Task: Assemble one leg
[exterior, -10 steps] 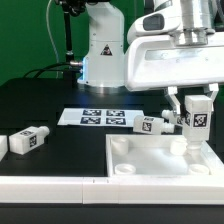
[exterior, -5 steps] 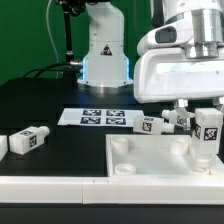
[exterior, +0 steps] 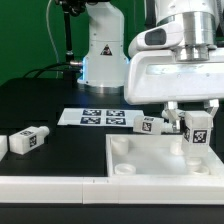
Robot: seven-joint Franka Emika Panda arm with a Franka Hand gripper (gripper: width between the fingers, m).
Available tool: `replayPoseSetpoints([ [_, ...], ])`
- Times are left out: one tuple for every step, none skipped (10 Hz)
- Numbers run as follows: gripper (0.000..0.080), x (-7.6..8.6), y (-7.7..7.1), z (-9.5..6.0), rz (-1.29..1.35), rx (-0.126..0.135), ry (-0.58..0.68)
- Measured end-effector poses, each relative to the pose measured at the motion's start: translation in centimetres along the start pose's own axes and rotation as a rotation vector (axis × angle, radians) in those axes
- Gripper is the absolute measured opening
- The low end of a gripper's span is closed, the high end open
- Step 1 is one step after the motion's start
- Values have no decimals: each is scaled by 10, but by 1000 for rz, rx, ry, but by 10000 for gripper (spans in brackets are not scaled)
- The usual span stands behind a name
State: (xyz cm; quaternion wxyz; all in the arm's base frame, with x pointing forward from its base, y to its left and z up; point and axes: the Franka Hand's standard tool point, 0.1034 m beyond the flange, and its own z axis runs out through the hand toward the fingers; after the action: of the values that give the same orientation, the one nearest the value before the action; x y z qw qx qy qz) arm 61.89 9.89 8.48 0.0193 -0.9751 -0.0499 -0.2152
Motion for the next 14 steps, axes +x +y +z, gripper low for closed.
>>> replayPoseSetpoints([
  [284, 2, 4, 1, 5, -7, 15],
  [284, 2, 3, 1, 9, -8, 22],
  [284, 2, 1, 1, 6, -6, 25],
  [284, 2, 0, 1, 5, -6, 28],
  [284, 2, -2, 1, 2, -4, 30],
  [284, 2, -4, 1, 0, -1, 30],
  [284, 2, -6, 1, -2, 0, 30],
  [284, 0, -7, 1, -4, 0, 28],
  [284, 0, -8, 1, -5, 1, 27],
  [284, -1, -10, 1, -8, 2, 28],
  [284, -3, -11, 3, -10, 2, 24],
  [284, -4, -10, 6, -10, 1, 20],
  [284, -6, -10, 8, -10, 0, 16],
  [284, -8, -9, 10, -10, -1, 12],
])
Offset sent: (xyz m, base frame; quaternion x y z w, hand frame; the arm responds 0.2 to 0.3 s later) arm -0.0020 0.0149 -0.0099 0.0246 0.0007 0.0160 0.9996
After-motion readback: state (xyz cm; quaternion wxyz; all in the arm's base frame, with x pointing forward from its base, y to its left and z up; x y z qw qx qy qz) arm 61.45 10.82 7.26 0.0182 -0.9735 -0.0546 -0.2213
